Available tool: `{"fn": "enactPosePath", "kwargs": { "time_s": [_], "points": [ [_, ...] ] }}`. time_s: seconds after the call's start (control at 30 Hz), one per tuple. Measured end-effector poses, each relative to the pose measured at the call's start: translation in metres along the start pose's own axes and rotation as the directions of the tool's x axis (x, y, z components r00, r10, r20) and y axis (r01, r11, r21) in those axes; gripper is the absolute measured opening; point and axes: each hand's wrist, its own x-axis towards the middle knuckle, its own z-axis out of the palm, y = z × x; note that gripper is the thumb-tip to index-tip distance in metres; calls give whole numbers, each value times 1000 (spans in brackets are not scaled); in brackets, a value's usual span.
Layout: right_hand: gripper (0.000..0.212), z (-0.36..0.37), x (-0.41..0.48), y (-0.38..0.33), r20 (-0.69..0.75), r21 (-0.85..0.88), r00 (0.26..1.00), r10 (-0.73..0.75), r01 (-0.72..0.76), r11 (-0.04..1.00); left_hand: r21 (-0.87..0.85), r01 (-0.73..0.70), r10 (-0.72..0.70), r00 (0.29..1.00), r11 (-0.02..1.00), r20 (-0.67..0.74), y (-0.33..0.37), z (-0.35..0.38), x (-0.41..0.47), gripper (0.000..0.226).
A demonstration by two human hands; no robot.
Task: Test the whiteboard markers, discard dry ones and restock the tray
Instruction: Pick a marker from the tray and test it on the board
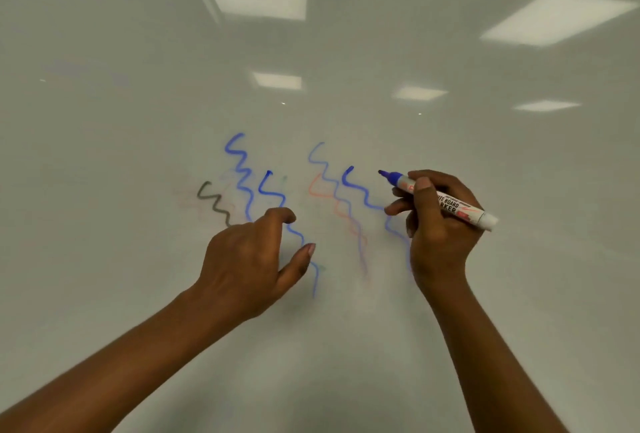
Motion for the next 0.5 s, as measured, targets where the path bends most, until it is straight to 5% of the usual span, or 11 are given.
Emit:
{"fn": "enactPosePath", "kwargs": {
  "time_s": [0.2,0.5],
  "points": [
    [15,-9,27,22,-91,-344,988,-121,83,935,-41,-33,34,999,999,20,7,16,2,31],
    [26,-58,17,38,-64,-531,972,-225,157,833,-144,-14,24,997,990,71,15,32,-4,35]
  ]
}}
